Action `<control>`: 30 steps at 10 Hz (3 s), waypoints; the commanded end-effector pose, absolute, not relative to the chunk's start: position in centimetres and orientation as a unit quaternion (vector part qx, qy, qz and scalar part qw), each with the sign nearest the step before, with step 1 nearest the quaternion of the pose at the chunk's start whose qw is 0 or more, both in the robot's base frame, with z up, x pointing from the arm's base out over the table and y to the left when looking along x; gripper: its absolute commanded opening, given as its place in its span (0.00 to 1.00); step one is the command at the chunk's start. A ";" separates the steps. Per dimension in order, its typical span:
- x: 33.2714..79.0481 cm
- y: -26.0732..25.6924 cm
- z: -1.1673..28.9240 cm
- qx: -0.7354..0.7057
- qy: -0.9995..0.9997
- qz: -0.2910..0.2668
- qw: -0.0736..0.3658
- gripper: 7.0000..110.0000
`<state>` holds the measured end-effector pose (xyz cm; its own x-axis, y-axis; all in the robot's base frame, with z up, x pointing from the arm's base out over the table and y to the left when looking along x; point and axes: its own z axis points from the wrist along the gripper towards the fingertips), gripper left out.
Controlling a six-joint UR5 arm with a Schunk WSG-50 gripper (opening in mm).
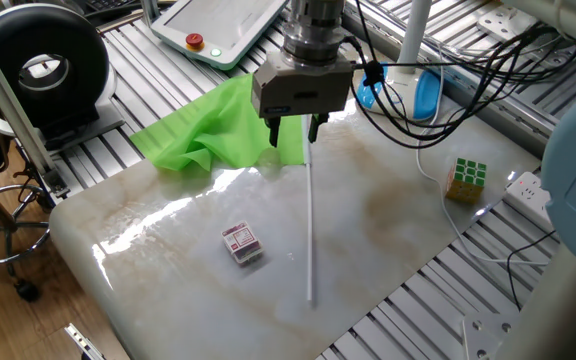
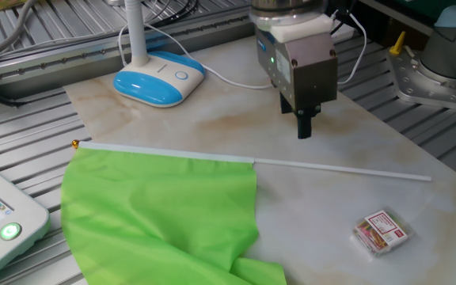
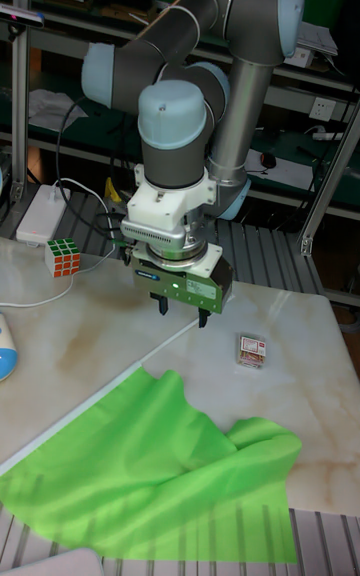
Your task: Wave the flag
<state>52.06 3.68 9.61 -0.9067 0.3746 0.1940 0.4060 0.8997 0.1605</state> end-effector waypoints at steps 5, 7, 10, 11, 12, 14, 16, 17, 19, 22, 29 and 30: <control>50.6 3.5 4.9 -0.213 -0.971 -0.086 0.072 0.57; 50.9 3.3 4.3 -0.215 -0.970 -0.091 0.068 0.57; 51.5 3.1 3.1 -0.214 -0.971 -0.092 0.059 0.57; 51.7 3.2 2.6 -0.214 -0.971 -0.093 0.056 0.57; 52.0 3.3 2.0 -0.214 -0.971 -0.094 0.051 0.57; 52.4 3.3 1.1 -0.213 -0.971 -0.094 0.042 0.57; 52.4 3.2 0.8 -0.209 -0.973 -0.095 0.038 0.57; 52.2 3.0 0.8 -0.212 -0.972 -0.093 0.038 0.57; 52.0 3.4 0.7 -0.282 -0.953 -0.098 0.052 0.57; 52.0 2.2 0.0 -0.340 -0.936 -0.074 0.058 0.57; 51.3 1.5 -0.7 -0.317 -0.943 -0.070 0.069 0.36; 51.3 1.5 -0.8 -0.317 -0.943 -0.071 0.069 0.36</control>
